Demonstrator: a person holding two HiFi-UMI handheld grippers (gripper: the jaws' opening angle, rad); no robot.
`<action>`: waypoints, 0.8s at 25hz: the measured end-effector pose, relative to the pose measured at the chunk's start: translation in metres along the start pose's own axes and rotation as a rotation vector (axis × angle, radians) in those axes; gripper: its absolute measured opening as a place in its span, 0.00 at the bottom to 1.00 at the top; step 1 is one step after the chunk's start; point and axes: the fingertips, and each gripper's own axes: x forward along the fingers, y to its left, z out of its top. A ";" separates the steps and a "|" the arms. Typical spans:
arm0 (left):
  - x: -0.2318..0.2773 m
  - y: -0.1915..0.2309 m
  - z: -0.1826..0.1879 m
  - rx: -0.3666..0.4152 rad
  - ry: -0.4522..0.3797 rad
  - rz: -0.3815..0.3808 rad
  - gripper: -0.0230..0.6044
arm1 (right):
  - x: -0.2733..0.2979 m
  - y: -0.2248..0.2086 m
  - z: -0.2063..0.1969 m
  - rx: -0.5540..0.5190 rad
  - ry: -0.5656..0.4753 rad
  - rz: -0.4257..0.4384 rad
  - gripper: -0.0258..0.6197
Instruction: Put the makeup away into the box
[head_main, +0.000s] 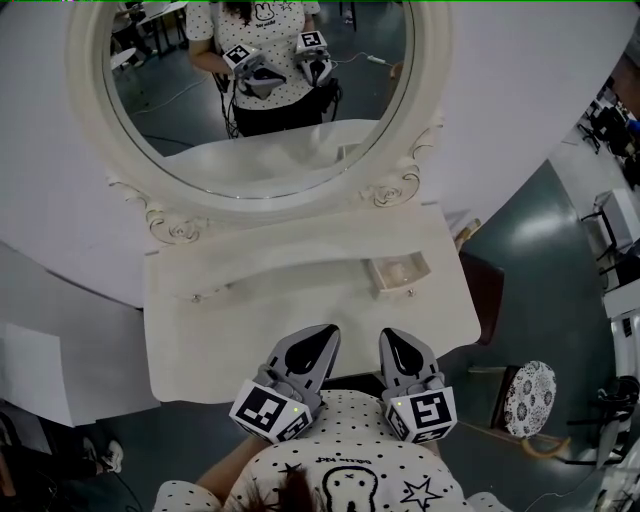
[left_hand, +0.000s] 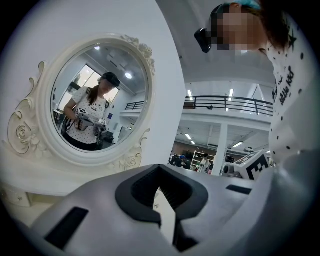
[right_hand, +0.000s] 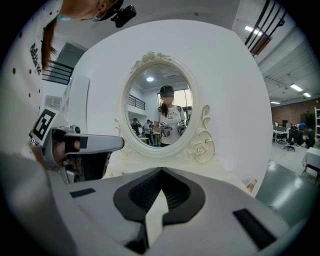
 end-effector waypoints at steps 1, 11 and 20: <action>0.000 -0.001 0.000 -0.001 0.001 -0.002 0.03 | -0.001 0.000 0.000 0.002 0.001 -0.002 0.05; -0.003 -0.002 -0.001 -0.001 0.004 -0.007 0.03 | -0.003 0.004 -0.002 0.017 0.012 -0.004 0.05; -0.005 0.002 0.001 0.000 -0.003 0.003 0.03 | 0.001 0.007 -0.002 0.001 0.021 0.006 0.05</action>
